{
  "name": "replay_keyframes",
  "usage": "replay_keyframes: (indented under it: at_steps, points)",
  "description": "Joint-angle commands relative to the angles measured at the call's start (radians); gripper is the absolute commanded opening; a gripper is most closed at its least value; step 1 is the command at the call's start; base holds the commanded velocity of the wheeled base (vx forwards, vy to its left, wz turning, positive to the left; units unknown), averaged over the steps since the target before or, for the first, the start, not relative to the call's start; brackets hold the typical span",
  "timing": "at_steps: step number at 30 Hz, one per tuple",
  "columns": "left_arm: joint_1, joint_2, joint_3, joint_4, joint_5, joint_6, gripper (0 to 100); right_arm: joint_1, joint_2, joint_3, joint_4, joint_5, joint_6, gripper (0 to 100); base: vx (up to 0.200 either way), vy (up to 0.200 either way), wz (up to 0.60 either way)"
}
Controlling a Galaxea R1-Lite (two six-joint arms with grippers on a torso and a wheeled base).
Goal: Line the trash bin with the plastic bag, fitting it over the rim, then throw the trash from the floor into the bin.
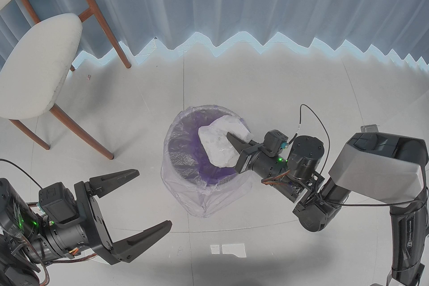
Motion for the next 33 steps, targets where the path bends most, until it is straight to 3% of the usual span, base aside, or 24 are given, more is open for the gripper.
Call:
replay_keyframes:
  at_steps: [1,10,26,27,33]
  points:
    - [0.000,0.001,0.018,-0.001,0.000,-0.001,100,-0.011,0.065,-0.114,0.049,0.001,-0.002,0,0.000,0.000,0.00]
    - [0.000,0.001,0.018,-0.001,0.000,-0.001,100,-0.034,0.127,-0.278,0.141,0.001,-0.010,0,0.000,0.000,0.00]
    - [0.000,0.006,0.018,-0.001,0.000,-0.001,100,-0.060,0.177,-0.332,0.154,0.001,-0.040,0,0.000,0.000,0.00]
    - [0.000,0.006,0.018,-0.001,0.000,-0.001,100,-0.060,0.177,-0.332,0.152,0.001,-0.040,100,0.000,0.000,0.00]
    - [0.000,0.007,0.018,-0.001,0.002,-0.001,100,-0.055,0.176,-0.327,0.135,0.002,-0.039,100,0.000,0.000,0.00]
